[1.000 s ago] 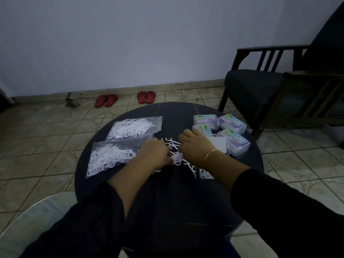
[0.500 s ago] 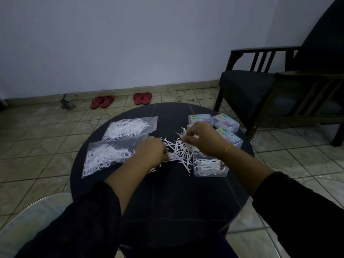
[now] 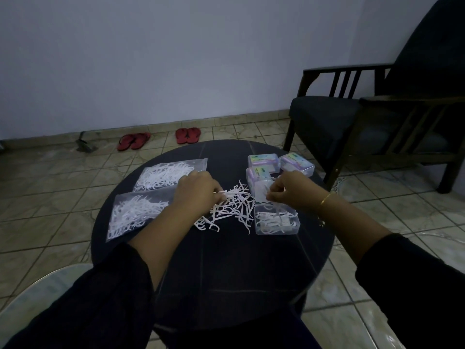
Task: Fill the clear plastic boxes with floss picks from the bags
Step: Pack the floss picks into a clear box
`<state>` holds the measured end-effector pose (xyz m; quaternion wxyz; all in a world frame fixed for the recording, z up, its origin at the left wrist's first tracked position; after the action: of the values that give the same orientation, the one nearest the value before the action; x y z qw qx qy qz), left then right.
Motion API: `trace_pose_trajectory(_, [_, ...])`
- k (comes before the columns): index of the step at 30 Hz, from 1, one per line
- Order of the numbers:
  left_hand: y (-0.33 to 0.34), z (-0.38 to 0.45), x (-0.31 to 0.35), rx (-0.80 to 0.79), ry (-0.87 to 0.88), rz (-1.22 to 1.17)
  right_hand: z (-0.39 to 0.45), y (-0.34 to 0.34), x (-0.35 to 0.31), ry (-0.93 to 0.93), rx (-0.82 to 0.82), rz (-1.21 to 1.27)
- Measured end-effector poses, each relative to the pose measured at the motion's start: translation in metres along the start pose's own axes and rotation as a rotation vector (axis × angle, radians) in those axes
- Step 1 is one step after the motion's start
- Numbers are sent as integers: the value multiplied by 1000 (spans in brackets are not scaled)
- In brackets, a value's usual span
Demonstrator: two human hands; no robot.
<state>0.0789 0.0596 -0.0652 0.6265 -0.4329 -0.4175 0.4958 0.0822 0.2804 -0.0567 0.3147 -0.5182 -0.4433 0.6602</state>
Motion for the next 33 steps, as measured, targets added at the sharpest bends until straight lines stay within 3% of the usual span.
trace_pose_trajectory(5, [3,-2,3,-48,-51,-59,-2,12,0,-50,-14,-269])
trace_pose_trajectory(10, [9,-1,3,-52,-114,-119,-4,19,-2,-58,-82,-385])
trace_pose_trajectory(21, [-8,4,28,54,71,-269,-19,19,22,176,108,143])
trace_pose_trajectory(28, [-6,2,61,-32,155,-238,-29,16,36,264,255,198])
trace_pose_trajectory(33, [12,2,83,-114,208,-192,-33,18,45,292,228,182])
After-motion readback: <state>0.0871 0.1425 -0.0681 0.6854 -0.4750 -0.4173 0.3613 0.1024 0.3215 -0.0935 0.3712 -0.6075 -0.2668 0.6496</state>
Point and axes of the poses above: each hand's wrist, its own z-axis towards the middle knuckle, its own y-axis out of the palm, x = y × z, the point moved 1 cm from there along z, towards the middle knuckle, and after that the axes turned 7 degrees about x, right-handed, at the moved point
